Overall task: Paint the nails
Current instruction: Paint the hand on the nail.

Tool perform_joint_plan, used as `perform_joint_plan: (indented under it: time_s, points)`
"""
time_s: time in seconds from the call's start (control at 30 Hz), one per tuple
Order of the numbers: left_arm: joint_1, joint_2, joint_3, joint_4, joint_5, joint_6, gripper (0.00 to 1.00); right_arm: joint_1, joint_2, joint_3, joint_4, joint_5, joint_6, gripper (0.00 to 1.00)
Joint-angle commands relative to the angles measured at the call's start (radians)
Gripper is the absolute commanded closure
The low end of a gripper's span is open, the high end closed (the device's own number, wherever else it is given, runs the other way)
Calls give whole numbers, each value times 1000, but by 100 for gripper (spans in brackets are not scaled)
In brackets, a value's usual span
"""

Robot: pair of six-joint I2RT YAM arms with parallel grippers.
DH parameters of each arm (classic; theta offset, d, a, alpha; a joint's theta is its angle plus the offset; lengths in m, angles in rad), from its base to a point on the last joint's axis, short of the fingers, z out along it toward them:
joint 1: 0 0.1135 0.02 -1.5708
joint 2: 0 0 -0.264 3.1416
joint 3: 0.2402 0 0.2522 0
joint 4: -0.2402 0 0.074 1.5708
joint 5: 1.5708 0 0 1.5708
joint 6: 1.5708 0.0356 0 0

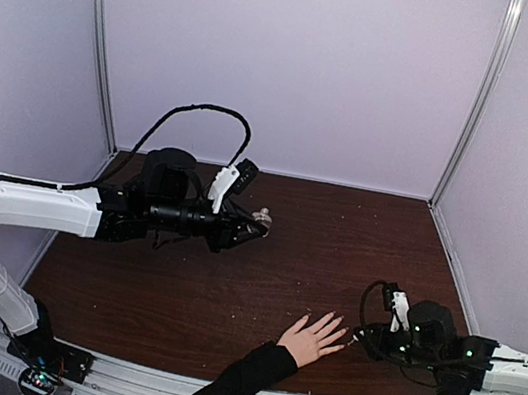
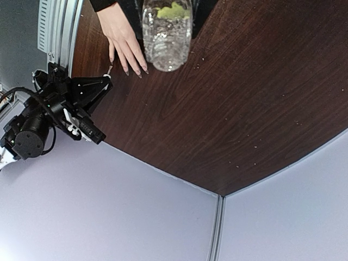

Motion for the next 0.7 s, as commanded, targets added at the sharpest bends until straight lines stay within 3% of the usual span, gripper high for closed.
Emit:
perform_joint_plan:
  time_s: [0.0, 0.23, 0.67]
  points:
    - [6, -12, -7, 60, 4, 2, 100, 5, -77, -14, -53, 53, 12, 100]
    - [6, -8, -5, 66, 11, 0, 100, 11, -109, -27, -20, 9, -17, 100]
    - [7, -1, -1, 68, 14, -1, 100, 20, 18, -19, 109, -72, -56, 100]
